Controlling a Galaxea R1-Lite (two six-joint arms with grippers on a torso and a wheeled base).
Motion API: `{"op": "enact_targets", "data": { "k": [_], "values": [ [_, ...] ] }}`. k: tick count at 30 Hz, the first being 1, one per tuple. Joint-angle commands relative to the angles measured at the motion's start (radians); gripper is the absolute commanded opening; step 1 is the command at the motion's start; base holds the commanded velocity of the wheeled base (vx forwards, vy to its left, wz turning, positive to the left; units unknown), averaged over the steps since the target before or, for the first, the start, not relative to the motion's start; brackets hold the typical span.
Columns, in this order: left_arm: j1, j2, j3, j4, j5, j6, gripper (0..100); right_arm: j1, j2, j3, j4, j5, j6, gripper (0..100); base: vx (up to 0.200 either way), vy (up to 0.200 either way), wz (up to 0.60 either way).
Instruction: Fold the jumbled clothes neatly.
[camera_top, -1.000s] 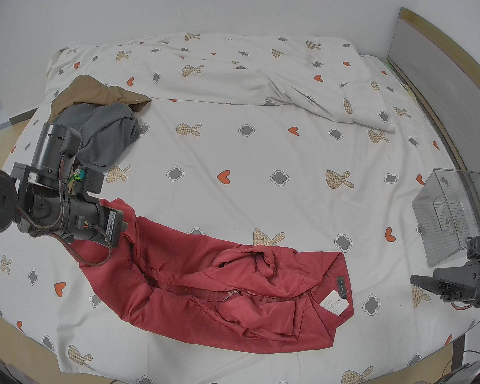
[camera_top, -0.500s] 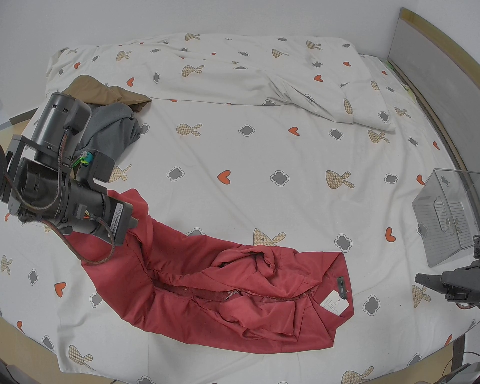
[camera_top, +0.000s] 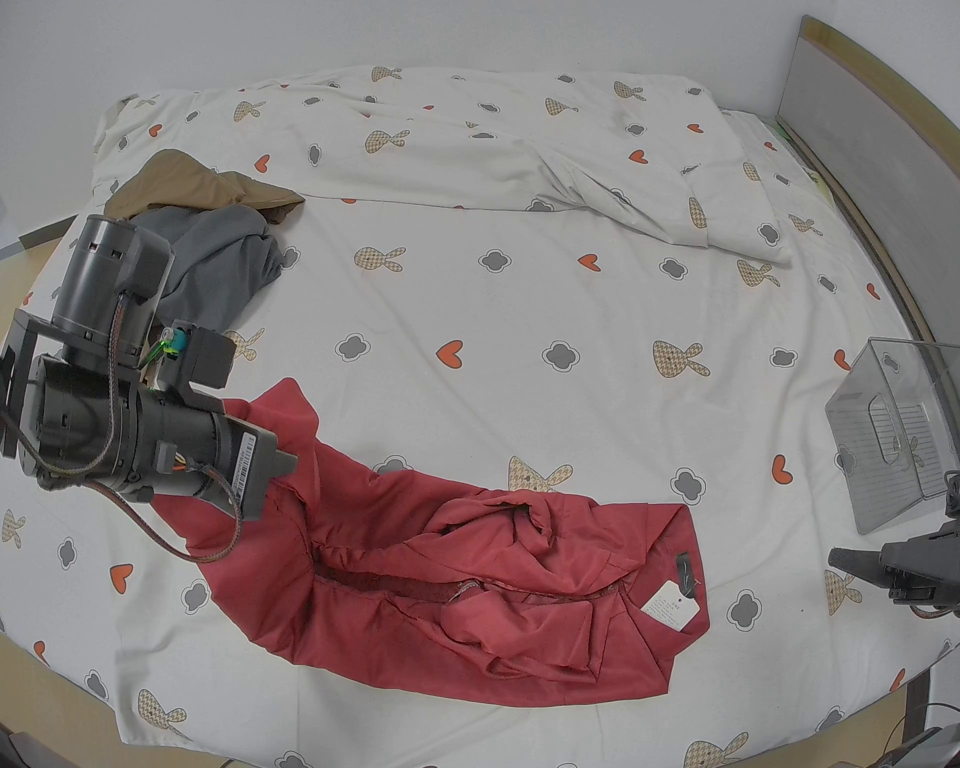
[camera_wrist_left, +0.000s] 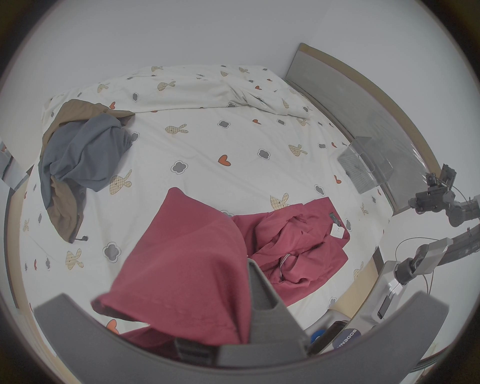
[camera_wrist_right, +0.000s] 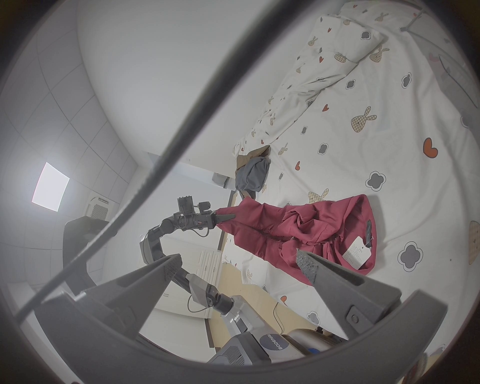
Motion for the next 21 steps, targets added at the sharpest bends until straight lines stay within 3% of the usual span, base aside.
{"op": "enact_targets", "data": {
  "k": [1,12,16,21],
  "values": [
    [-0.007,-0.015,0.017,-0.003,0.015,0.0,0,0.0,0.011,0.0,-0.001,0.002,0.0,100,0.0,-0.2,0.0],
    [-0.032,-0.026,0.036,-0.012,0.018,0.006,0,0.0,0.011,0.0,-0.001,0.002,0.0,100,0.0,-0.2,0.0],
    [-0.07,-0.041,0.053,-0.027,0.028,0.041,0,0.0,0.011,0.0,-0.001,0.002,0.0,100,0.0,0.0,0.0],
    [-0.137,0.006,0.017,-0.024,0.111,0.03,0,0.0,0.009,0.0,-0.001,0.002,0.0,100,0.0,0.0,0.0]
  ]
}}
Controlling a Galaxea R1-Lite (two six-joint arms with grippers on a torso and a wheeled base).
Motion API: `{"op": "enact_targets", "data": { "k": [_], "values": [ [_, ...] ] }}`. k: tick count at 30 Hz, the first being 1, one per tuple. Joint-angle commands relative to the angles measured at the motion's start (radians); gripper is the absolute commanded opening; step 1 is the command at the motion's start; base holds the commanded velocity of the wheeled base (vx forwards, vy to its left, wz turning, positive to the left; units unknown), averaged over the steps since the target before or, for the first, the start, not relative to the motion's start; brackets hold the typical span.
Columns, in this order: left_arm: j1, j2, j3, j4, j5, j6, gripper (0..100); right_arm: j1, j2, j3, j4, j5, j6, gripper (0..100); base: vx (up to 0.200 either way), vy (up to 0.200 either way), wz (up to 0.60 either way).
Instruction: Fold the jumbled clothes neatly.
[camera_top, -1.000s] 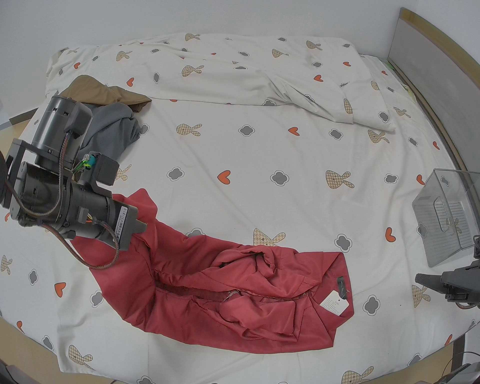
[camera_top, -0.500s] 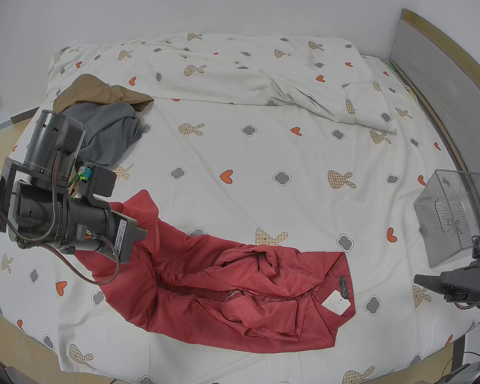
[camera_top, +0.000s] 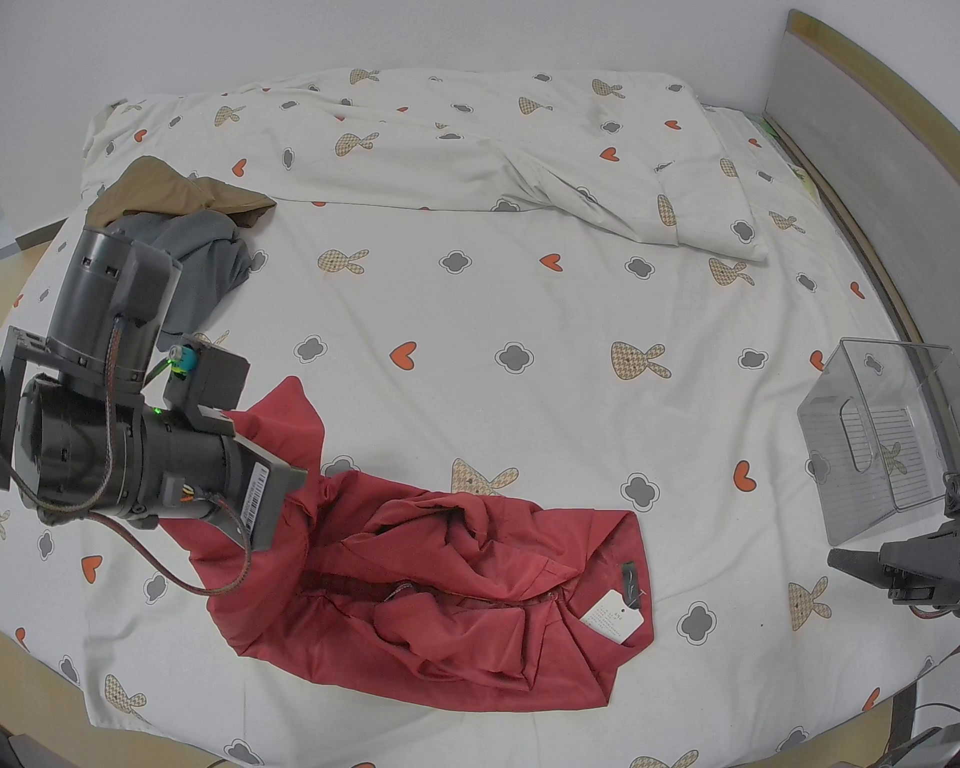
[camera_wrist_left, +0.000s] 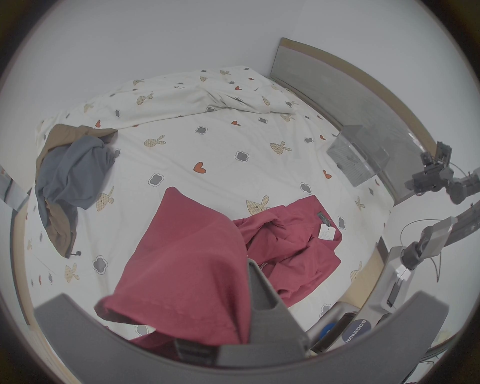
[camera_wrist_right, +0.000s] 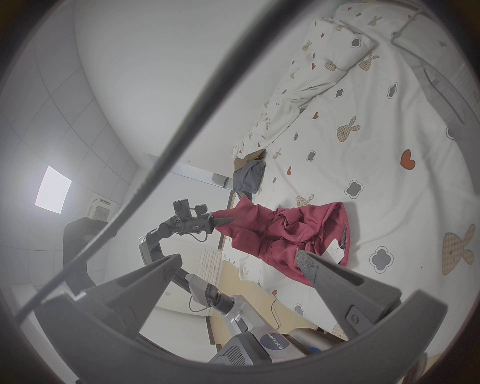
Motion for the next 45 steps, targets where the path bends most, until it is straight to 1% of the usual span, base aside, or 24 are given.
{"op": "enact_targets", "data": {
  "k": [1,3,4,5,8,12,13,15,20,24,25,28,34,40,41,45],
  "values": [
    [-0.061,0.053,-0.037,0.003,0.032,-0.028,0,0.0,0.003,0.0,-0.001,0.0,0.0,100,0.0,0.0,0.0],
    [-0.091,0.085,-0.069,0.008,0.032,-0.071,0,0.0,0.002,0.0,-0.001,0.0,0.0,100,0.0,0.0,0.0],
    [-0.091,0.085,-0.069,0.008,0.032,-0.071,0,0.0,0.002,0.0,-0.001,0.0,0.0,100,0.0,0.0,0.0],
    [-0.135,0.132,-0.109,0.012,0.035,-0.099,0,0.0,0.003,0.0,-0.001,0.0,0.0,100,0.0,0.0,0.0],
    [-0.178,0.192,-0.143,0.011,0.038,-0.11,0,0.0,0.003,0.0,-0.001,0.0,0.0,100,0.0,0.0,0.0],
    [-0.206,0.243,-0.158,0.005,0.047,-0.111,0,0.0,0.003,0.0,-0.001,0.002,0.0,100,0.0,0.0,0.0],
    [-0.233,0.281,-0.169,0.0,0.064,-0.114,0,0.001,0.003,0.0,-0.001,0.002,0.0,100,0.0,0.0,0.0],
    [-0.256,0.318,-0.186,0.0,0.072,-0.125,0,0.001,0.003,0.0,-0.001,0.002,0.0,100,0.0,0.0,0.0],
    [-0.287,0.369,-0.206,-0.001,0.075,-0.134,0,0.001,0.003,0.0,-0.001,0.002,0.0,100,0.0,0.0,0.0],
    [-0.31,0.399,-0.237,0.003,0.08,-0.151,0,0.001,0.003,0.0,-0.001,0.002,0.0,100,0.0,0.0,0.0],
    [-0.322,0.412,-0.263,0.011,0.092,-0.163,0,0.001,0.003,0.0,-0.001,0.002,0.0,100,0.0,0.0,0.0],
    [-0.331,0.428,-0.278,0.011,0.115,-0.165,0,0.001,0.003,0.0,-0.001,0.002,0.0,100,0.0,0.0,0.0],
    [-0.364,0.448,-0.284,0.011,0.118,-0.162,0,0.001,0.003,0.0,-0.001,0.002,0.0,100,0.0,0.0,0.0],
    [-0.371,0.507,-0.306,0.005,0.176,-0.157,0,0.001,0.002,0.0,-0.001,0.002,0.0,100,0.0,0.0,0.0],
    [-0.373,0.516,-0.318,0.005,0.176,-0.159,100,0.001,0.002,0.0,-0.001,0.002,0.0,100,0.0,0.0,0.0],
    [-0.387,0.54,-0.361,0.009,0.175,-0.166,100,0.001,0.003,0.0,-0.001,0.002,0.0,100,0.0,0.0,0.0]
  ]
}}
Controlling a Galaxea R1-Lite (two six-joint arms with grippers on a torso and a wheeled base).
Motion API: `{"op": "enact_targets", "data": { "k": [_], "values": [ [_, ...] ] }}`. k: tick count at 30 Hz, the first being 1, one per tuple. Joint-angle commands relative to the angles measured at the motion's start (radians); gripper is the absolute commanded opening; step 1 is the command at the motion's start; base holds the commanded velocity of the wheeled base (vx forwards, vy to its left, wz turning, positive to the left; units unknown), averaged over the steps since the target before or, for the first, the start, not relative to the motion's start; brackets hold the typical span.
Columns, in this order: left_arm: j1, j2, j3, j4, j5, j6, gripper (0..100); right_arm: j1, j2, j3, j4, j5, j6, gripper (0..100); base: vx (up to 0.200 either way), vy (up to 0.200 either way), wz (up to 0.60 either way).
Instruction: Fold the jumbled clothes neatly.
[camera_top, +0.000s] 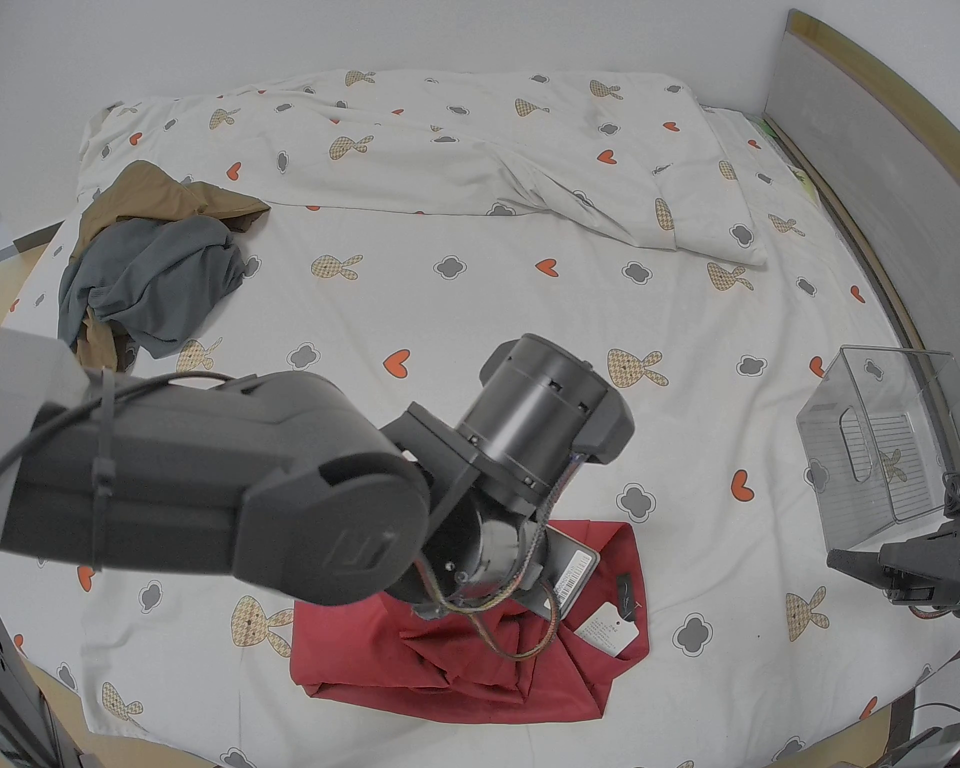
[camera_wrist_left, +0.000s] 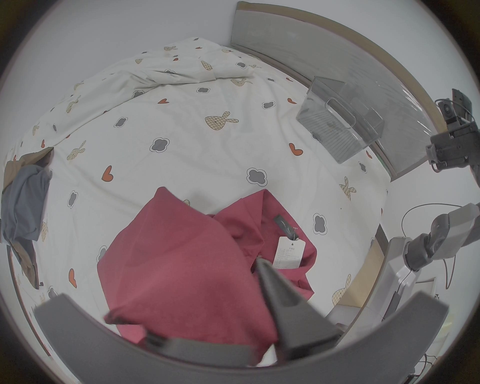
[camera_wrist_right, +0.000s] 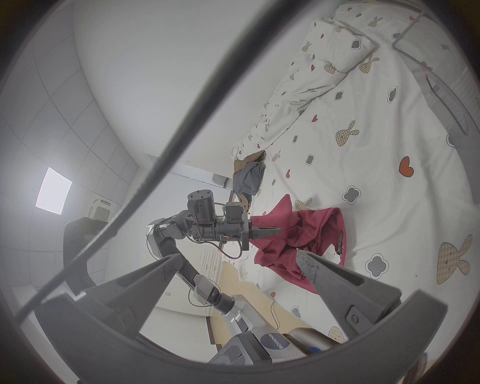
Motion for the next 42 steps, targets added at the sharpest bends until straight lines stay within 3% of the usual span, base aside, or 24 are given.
{"op": "enact_targets", "data": {
  "k": [1,18,42],
  "values": [
    [-0.021,0.04,-0.039,0.001,0.0,-0.005,100,0.0,0.002,0.0,-0.001,0.0,0.0,100,0.0,0.0,0.0],
    [-0.108,0.086,-0.13,0.003,-0.003,-0.008,100,0.011,0.0,0.002,-0.001,0.0,0.0,100,0.0,0.0,0.0],
    [-0.136,0.071,-0.194,0.006,-0.005,-0.057,100,0.011,0.0,0.003,0.001,0.0,0.0,100,0.0,0.0,0.0]
  ]
}}
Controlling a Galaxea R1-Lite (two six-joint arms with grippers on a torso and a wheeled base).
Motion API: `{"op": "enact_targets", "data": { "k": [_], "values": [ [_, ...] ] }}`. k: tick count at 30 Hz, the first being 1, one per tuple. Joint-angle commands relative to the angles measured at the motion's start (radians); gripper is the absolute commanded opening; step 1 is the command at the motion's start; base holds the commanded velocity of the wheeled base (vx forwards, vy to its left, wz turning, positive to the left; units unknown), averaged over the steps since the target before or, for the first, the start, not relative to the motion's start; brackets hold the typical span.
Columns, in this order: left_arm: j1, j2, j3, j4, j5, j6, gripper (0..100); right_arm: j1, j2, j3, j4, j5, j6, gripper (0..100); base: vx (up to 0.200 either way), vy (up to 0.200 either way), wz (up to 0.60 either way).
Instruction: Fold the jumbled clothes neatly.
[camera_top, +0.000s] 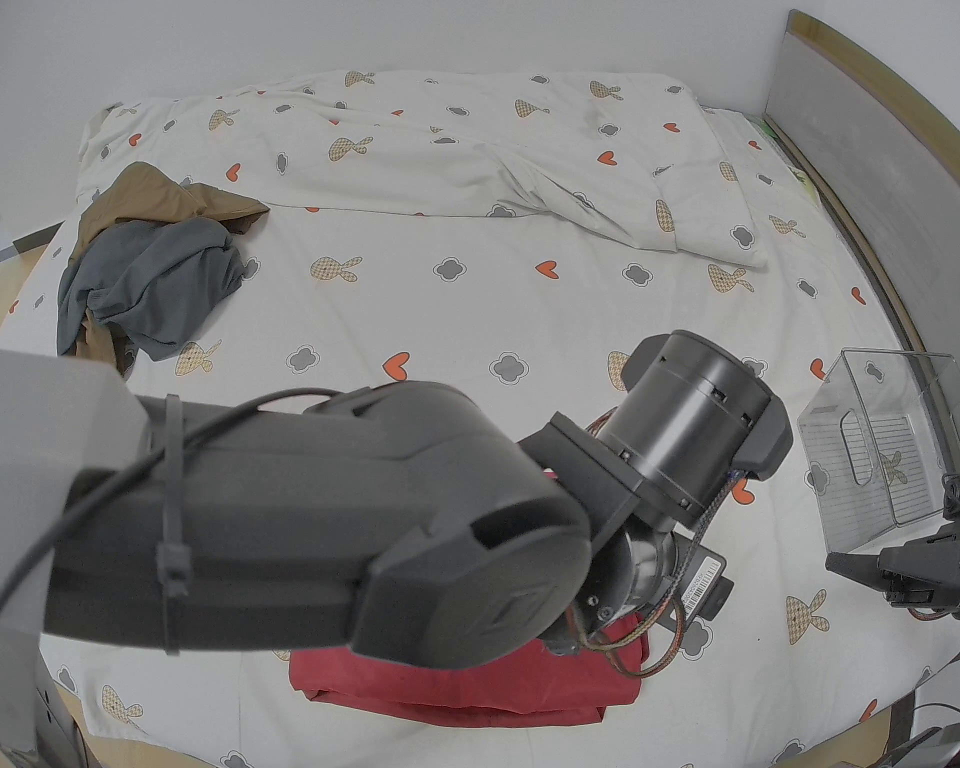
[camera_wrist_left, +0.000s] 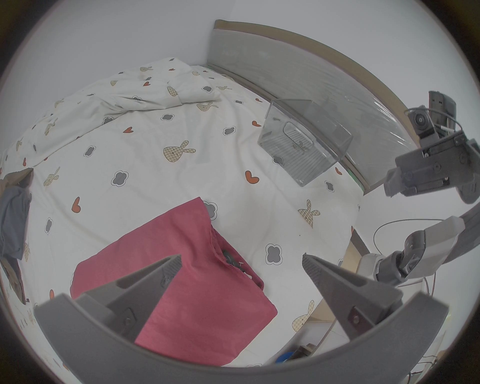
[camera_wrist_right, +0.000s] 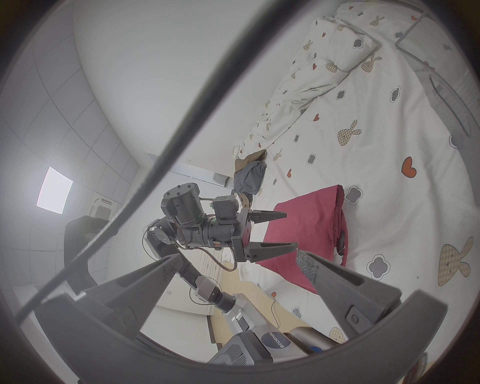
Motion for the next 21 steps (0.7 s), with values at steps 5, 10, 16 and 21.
{"op": "enact_targets", "data": {
  "k": [5,10,16,21],
  "values": [
    [0.12,-0.136,0.124,0.011,-0.038,-0.068,100,0.014,0.04,0.007,0.001,-0.001,0.0,100,0.0,0.0,0.0],
    [0.29,-0.345,0.298,0.013,-0.369,-0.128,100,0.058,0.111,0.002,0.001,-0.01,0.0,100,0.0,0.0,0.0],
    [0.672,-0.632,0.491,0.005,-1.06,-0.141,100,0.069,0.109,-0.036,0.004,-0.081,0.035,100,0.0,0.0,0.0],
    [0.767,-0.799,0.558,-0.006,-1.073,-0.131,100,0.031,0.011,-0.072,0.012,-0.087,0.135,100,0.0,0.0,0.0]
  ]
}}
